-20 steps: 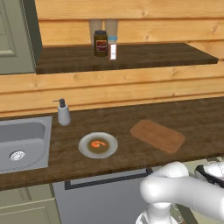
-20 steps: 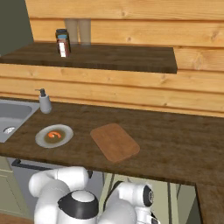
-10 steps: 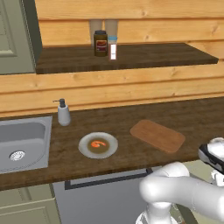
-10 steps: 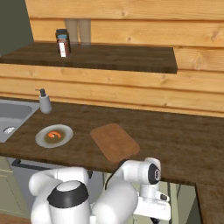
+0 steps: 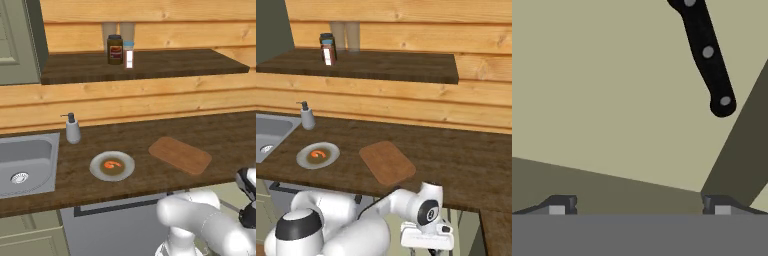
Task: Pick up the knife from the drawer and place it on the cutting board. Then place the meat from the plate to the cutting board.
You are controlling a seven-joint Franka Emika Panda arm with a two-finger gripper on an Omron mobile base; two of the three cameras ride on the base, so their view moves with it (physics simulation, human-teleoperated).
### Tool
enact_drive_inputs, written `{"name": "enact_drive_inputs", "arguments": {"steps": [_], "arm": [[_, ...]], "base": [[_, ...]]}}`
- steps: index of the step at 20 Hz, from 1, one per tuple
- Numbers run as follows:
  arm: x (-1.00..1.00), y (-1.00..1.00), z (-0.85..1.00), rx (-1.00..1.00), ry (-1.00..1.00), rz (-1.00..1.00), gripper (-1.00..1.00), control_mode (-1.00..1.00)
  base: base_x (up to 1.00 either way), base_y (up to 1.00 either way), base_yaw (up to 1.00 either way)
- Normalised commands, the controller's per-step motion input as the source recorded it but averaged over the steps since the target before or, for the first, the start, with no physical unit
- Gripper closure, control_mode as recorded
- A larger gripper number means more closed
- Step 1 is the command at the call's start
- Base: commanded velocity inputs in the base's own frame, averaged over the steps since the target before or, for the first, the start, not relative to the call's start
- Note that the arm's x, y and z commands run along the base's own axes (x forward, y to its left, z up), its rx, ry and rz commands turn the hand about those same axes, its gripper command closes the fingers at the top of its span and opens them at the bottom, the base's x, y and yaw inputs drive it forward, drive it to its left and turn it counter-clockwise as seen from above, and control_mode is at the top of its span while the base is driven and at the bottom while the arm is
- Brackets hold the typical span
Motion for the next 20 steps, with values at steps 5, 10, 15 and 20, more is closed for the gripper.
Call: {"name": "enact_drive_inputs", "arguments": {"steps": [5, 10, 15, 20], "arm": [[-0.22, 0.0, 0.04, 0.0, -0.22, 0.04, -1.0, -1.0], [0.18, 0.0, 0.28, 0.05, -0.21, 0.01, -1.0, -1.0], [0.64, -0.04, 0.26, 0.1, -0.02, 0.0, -1.0, -1.0], [0.55, -0.32, 0.01, 0.17, 0.0, 0.0, -1.0, -1.0]], "base": [[0.0, 0.0, 0.0], [0.0, 0.0, 0.0], [0.0, 0.0, 0.0], [0.0, 0.0, 0.0]]}}
